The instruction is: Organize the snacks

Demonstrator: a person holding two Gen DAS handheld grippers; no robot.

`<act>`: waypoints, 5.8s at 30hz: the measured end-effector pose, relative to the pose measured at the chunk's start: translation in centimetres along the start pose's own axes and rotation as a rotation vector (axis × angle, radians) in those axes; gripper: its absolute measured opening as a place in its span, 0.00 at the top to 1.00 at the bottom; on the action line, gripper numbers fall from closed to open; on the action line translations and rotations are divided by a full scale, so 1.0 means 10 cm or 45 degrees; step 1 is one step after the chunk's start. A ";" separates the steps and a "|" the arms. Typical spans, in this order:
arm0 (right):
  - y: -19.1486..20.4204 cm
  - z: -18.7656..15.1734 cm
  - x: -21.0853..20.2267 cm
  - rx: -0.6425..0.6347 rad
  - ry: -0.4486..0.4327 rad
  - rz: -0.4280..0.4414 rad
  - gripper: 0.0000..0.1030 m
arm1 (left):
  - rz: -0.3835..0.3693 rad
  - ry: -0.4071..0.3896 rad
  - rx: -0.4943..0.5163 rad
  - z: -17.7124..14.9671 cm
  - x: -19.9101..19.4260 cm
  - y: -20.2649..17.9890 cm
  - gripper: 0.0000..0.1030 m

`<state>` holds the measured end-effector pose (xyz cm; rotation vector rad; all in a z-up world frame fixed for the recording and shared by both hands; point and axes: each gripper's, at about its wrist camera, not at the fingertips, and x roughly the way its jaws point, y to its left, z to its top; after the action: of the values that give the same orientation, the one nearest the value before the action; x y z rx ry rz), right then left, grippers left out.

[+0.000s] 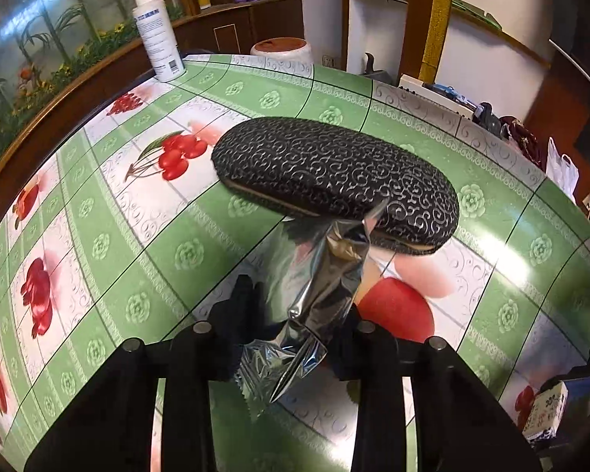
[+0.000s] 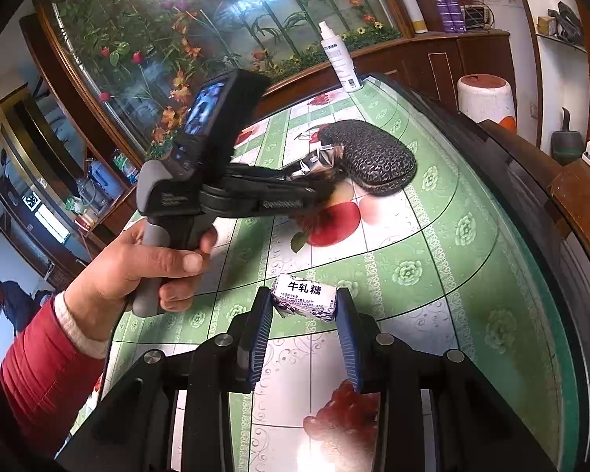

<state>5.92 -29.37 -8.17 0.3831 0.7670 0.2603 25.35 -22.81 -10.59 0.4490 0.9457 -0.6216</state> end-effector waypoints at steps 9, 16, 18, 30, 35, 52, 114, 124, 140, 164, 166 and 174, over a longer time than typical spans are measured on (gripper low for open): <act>0.19 -0.05 -0.03 -0.048 0.000 0.027 0.67 | -0.074 -0.064 -0.071 -0.26 -0.25 -0.05 0.79; 0.36 -0.06 -0.05 -0.084 -0.008 0.052 0.67 | -0.078 -0.137 -0.282 -0.67 -0.72 0.10 0.81; 0.42 -0.07 -0.04 -0.097 -0.007 0.065 0.67 | -0.080 -0.164 -0.356 -0.83 -0.86 0.17 0.81; 0.95 -0.22 0.06 -0.196 0.037 0.164 0.67 | 0.103 -0.283 -0.713 -1.86 -1.70 0.46 0.81; 1.25 -0.32 0.16 -0.261 0.073 0.214 0.68 | 0.290 -0.303 -0.805 -2.18 -1.98 0.55 0.81; 2.17 -0.50 0.38 -0.462 0.154 0.358 0.68 | 0.598 -0.333 -0.971 -2.96 -2.46 0.81 0.80; 4.26 -0.50 2.22 -0.708 0.372 0.536 0.66 | 0.678 -0.225 -1.329 -4.03 -2.60 1.73 0.79; 4.24 -0.47 2.30 -0.698 0.401 0.519 0.66 | 0.650 -0.187 -1.359 -3.98 -2.53 1.81 0.62; 3.96 -0.26 1.50 -0.640 0.254 0.586 0.25 | 0.815 -0.315 -1.322 -3.87 -2.98 1.48 0.18; 3.58 -0.74 0.45 -1.060 0.211 0.794 0.07 | 1.058 -0.329 -1.293 -4.03 -3.49 0.70 0.18; 3.60 -0.79 0.37 -1.112 0.200 0.815 0.07 | 1.063 -0.351 -1.288 -4.04 -3.54 0.64 0.18; 3.71 -0.94 0.17 -1.267 0.171 0.835 0.06 | 1.118 -0.437 -1.260 -4.06 -3.75 0.43 0.13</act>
<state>-2.96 6.88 0.45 -0.3534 0.5360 1.2318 -12.71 15.91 0.75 -0.1594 0.5387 0.5668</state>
